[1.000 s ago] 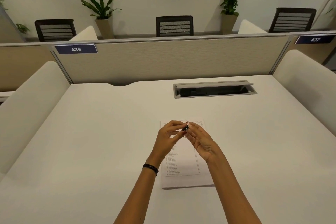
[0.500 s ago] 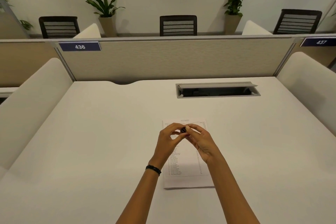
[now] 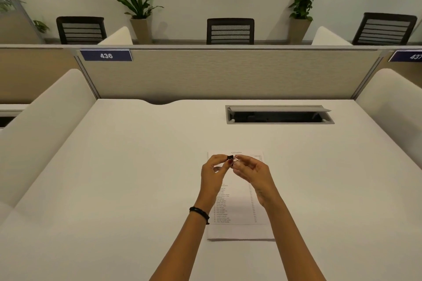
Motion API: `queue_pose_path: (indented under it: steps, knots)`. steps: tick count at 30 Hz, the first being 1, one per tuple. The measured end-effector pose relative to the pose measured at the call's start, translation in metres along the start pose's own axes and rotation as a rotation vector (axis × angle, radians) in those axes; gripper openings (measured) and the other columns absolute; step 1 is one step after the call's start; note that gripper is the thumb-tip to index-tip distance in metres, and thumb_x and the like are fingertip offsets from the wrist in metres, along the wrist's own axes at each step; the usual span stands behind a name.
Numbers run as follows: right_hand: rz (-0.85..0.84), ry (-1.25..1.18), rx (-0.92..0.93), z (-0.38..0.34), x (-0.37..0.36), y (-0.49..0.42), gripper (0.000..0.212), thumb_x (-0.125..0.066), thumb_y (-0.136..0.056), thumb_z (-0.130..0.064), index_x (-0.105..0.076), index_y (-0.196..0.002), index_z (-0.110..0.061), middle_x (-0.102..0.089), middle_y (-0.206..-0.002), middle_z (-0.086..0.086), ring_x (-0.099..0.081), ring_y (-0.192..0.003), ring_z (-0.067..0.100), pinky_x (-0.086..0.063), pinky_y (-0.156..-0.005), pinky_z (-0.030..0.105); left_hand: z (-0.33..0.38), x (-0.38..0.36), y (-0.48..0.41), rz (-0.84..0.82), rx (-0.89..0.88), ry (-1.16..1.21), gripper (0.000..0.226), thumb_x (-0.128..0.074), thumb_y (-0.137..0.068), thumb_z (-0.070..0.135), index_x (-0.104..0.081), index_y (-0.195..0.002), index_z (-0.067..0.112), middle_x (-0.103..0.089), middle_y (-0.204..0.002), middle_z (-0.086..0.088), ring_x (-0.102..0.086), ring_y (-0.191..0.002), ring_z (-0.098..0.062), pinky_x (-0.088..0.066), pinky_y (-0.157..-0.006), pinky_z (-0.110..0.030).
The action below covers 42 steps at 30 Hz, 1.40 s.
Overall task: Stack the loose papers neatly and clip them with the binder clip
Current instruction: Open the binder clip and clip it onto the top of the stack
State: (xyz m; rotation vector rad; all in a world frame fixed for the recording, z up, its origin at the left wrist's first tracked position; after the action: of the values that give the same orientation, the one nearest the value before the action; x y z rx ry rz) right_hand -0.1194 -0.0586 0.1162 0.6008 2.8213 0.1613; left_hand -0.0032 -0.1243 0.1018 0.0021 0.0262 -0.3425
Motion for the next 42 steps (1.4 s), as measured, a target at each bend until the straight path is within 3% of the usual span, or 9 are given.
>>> queue_pose_path:
  steps: [3, 9, 13, 18, 26, 32, 37, 42]
  knots:
    - [0.004, 0.09, 0.024, 0.0, 0.004, -0.007, 0.026, -0.071, -0.078, -0.012, -0.067, -0.103, -0.006, -0.071, -0.097, 0.009, -0.069, -0.089, 0.018, -0.056, -0.074, 0.022, -0.005, -0.002, -0.003, -0.01, 0.046, -0.005, 0.007, -0.066, -0.084, 0.025, -0.071, -0.088, 0.027, -0.067, -0.095, 0.008, -0.064, -0.093, -0.015, -0.05, -0.082, -0.034]
    - [0.026, 0.205, 0.03, 0.011, 0.015, -0.029, 0.025, -0.071, -0.077, -0.01, -0.067, -0.101, -0.006, -0.071, -0.093, 0.014, -0.07, -0.084, 0.02, -0.057, -0.074, 0.023, -0.016, 0.004, -0.013, 0.002, 0.057, -0.058, 0.018, -0.068, -0.082, 0.023, -0.07, -0.1, 0.023, -0.07, -0.098, 0.006, -0.061, -0.087, -0.006, -0.051, -0.072, -0.018]
    - [0.082, 0.267, 0.045, 0.019, 0.026, -0.05, 0.022, -0.074, -0.074, -0.012, -0.068, -0.095, -0.011, -0.071, -0.089, 0.01, -0.068, -0.083, 0.02, -0.057, -0.068, 0.022, -0.037, 0.025, -0.032, 0.123, 0.074, -0.159, 0.024, -0.063, -0.086, 0.024, -0.065, -0.109, 0.019, -0.067, -0.102, 0.001, -0.06, -0.088, -0.01, -0.048, -0.07, -0.013]
    - [0.176, 0.397, 0.095, 0.03, 0.036, -0.083, 0.025, -0.076, -0.073, -0.016, -0.068, -0.096, -0.009, -0.07, -0.089, 0.0, -0.064, -0.077, 0.008, -0.051, -0.065, 0.015, -0.072, 0.049, -0.06, 0.235, 0.213, -0.276, 0.038, -0.066, -0.084, 0.02, -0.057, -0.118, 0.005, -0.06, -0.108, -0.01, -0.055, -0.092, -0.015, -0.045, -0.078, -0.022]
    - [0.123, 0.49, 0.106, 0.066, 0.039, -0.121, 0.027, -0.075, -0.074, -0.017, -0.068, -0.099, -0.012, -0.07, -0.095, -0.001, -0.064, -0.076, 0.005, -0.051, -0.066, 0.013, -0.1, 0.044, -0.096, 0.221, 0.296, -0.397, 0.033, -0.068, -0.083, 0.017, -0.058, -0.11, 0.002, -0.054, -0.097, -0.01, -0.052, -0.083, -0.016, -0.048, -0.087, -0.029]
    - [0.097, 0.456, 0.049, 0.088, 0.047, -0.129, 0.024, -0.076, -0.073, -0.011, -0.068, -0.095, -0.011, -0.07, -0.09, 0.001, -0.063, -0.073, 0.0, -0.049, -0.07, 0.01, -0.108, 0.039, -0.102, 0.224, 0.318, -0.455, 0.032, -0.067, -0.083, 0.021, -0.055, -0.108, 0.003, -0.049, -0.098, -0.005, -0.047, -0.083, -0.012, -0.035, -0.07, -0.013]
    - [0.095, 0.47, 0.035, 0.102, 0.054, -0.129, 0.026, -0.076, -0.072, -0.009, -0.067, -0.096, -0.008, -0.07, -0.09, 0.004, -0.064, -0.072, 0.002, -0.051, -0.073, 0.014, -0.113, 0.032, -0.108, 0.169, 0.29, -0.564, 0.032, -0.066, -0.084, 0.026, -0.053, -0.105, 0.006, -0.051, -0.106, -0.007, -0.051, -0.097, -0.021, -0.041, -0.083, -0.027]
    - [0.084, 0.469, 0.04, 0.105, 0.057, -0.131, 0.026, -0.077, -0.071, -0.01, -0.067, -0.095, -0.013, -0.071, -0.09, 0.002, -0.065, -0.076, 0.008, -0.053, -0.075, 0.017, -0.114, 0.027, -0.118, 0.117, 0.314, -0.655, 0.025, -0.065, -0.084, 0.024, -0.057, -0.095, 0.003, -0.051, -0.107, -0.012, -0.052, -0.098, -0.025, -0.041, -0.081, -0.026]
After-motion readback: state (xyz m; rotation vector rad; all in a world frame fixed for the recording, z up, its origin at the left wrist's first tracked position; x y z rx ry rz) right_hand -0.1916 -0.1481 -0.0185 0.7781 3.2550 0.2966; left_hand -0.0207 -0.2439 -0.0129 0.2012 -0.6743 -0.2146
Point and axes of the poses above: each hand's wrist, its own y-axis away from the middle knuckle, its own x-axis out of the back of the hand, z = x × y, the point moved 7 cm from there along -y, towards the middle knuckle
